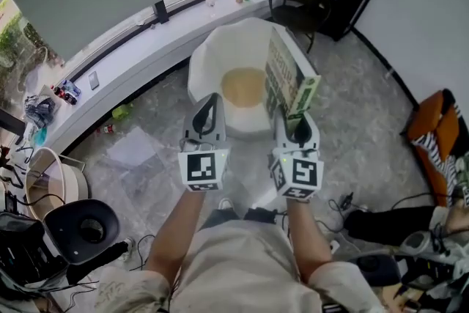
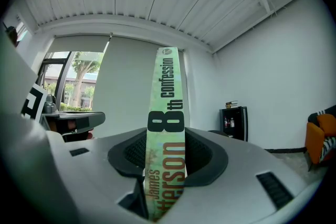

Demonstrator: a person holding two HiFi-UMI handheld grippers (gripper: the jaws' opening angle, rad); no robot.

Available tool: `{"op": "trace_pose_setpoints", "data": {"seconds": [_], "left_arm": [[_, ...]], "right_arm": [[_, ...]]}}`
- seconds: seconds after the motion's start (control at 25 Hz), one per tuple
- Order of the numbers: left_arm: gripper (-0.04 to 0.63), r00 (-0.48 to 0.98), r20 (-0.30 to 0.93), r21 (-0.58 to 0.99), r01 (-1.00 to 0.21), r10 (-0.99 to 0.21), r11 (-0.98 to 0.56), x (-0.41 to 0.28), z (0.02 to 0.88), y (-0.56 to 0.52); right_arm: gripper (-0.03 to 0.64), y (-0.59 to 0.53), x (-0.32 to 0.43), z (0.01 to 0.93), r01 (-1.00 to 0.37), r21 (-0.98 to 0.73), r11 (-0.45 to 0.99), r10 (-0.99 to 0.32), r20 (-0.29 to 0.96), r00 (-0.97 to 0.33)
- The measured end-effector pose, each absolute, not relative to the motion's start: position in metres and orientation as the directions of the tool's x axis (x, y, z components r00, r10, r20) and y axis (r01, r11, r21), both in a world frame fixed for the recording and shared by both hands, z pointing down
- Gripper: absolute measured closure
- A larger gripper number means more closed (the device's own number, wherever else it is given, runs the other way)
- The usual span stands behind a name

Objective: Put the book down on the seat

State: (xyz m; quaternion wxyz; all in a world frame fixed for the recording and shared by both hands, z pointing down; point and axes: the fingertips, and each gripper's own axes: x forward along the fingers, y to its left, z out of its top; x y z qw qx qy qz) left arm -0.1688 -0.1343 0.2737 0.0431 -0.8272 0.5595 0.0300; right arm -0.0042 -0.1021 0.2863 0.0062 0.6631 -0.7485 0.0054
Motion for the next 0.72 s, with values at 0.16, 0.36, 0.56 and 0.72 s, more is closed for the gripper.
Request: {"op": "trace_pose_setpoints", "data": {"seconds": [0.16,0.36,0.56,0.72], "left_arm": [[0.589,0.396,-0.098,-0.045,-0.918,-0.913,-0.393,-0.165,0.275,-0.165],[0.589,0.426,-0.087,-0.062,-0.905,-0.901,-0.422,-0.143,0.284,-0.204],[0.589,0.43,-0.074,-0.067,-0.903,-0.9,-0.425,-0.112,0.296,-0.255],[0.589,0.417,-0.072,-0.075,-0.908,-0.906,-0.412,-0.084,0.296,-0.302]], "right_arm": [[0.459,-0.129,-0.003,0.292,-0.995,-0.01,0.097,-0.995,0.021,-0.098],[0.459,-0.166,0.012,0.301,-0.997,-0.02,0.078,-0.997,0.026,-0.079],[0.459,-0.219,0.048,0.319,-0.998,-0.035,0.061,-0.998,0.028,-0.062],[0.459,-0.271,0.075,0.321,-0.996,-0.041,0.078,-0.996,0.033,-0.08]]}}
